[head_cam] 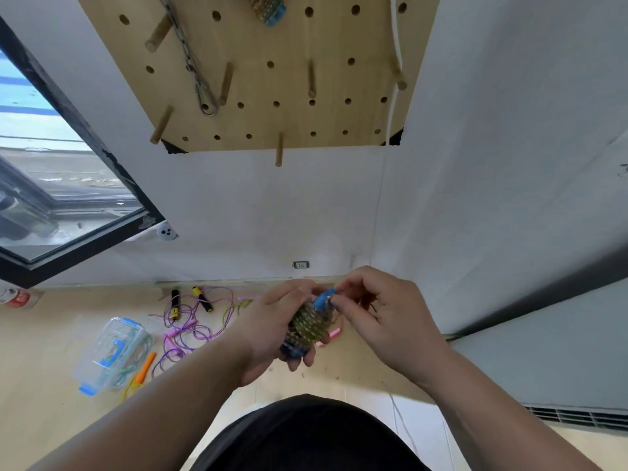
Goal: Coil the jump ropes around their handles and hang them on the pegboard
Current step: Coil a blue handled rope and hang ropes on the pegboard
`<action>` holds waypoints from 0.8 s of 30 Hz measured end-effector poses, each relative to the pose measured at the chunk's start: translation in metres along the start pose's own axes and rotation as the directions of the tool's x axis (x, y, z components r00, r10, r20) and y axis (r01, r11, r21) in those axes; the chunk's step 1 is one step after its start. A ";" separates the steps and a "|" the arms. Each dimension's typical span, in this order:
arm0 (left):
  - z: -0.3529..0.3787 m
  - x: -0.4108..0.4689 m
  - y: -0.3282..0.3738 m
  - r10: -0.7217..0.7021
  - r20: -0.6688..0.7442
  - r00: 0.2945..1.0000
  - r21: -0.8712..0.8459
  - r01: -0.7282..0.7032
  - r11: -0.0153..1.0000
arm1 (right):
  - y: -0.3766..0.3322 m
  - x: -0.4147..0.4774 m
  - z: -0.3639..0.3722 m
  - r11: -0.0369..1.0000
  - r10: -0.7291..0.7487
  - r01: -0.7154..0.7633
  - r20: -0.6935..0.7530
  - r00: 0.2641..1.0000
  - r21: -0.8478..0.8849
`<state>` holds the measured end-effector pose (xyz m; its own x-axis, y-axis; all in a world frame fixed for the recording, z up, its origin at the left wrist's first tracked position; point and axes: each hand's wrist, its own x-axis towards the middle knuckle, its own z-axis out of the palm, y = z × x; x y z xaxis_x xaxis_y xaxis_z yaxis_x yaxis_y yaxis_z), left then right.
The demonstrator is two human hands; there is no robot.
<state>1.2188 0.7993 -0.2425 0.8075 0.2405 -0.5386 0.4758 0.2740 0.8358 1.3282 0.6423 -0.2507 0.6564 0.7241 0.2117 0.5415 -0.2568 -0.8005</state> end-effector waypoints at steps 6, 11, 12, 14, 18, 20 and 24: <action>-0.021 -0.003 -0.003 0.064 0.069 0.996 -0.073 -0.059 0.996 | -0.022 0.014 0.017 0.995 0.096 -0.095 -0.025 0.995 0.030; -0.052 -0.005 0.004 0.060 0.103 0.993 0.005 -0.061 0.998 | -0.043 0.025 0.037 0.984 0.175 -0.176 0.026 0.984 0.037; -0.059 -0.006 0.004 0.051 0.087 0.995 0.001 -0.051 0.999 | -0.048 0.028 0.042 0.979 0.195 -0.198 0.048 0.980 0.048; -0.070 -0.009 0.004 0.047 0.049 0.998 -0.034 -0.046 0.998 | -0.059 0.035 0.054 0.966 0.240 -0.246 0.074 0.968 0.085; -0.095 -0.014 0.004 0.078 -0.034 0.996 -0.200 -0.083 0.976 | -0.084 0.049 0.078 0.945 0.290 -0.299 0.077 0.954 0.136; -0.111 -0.017 0.006 0.055 -0.004 0.998 -0.289 -0.054 0.956 | -0.094 0.057 0.087 0.929 0.327 -0.329 0.042 0.944 0.168; -0.149 -0.020 0.003 0.001 0.035 0.999 -0.381 0.013 0.924 | -0.111 0.067 0.102 0.928 0.351 -0.351 0.025 0.936 0.128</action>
<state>1.1523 0.9338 -0.2446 0.8197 0.2077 -0.5338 0.3173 0.6112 0.7251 1.2588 0.7848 -0.2051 0.7915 0.6036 -0.0966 0.2048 -0.4107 -0.8885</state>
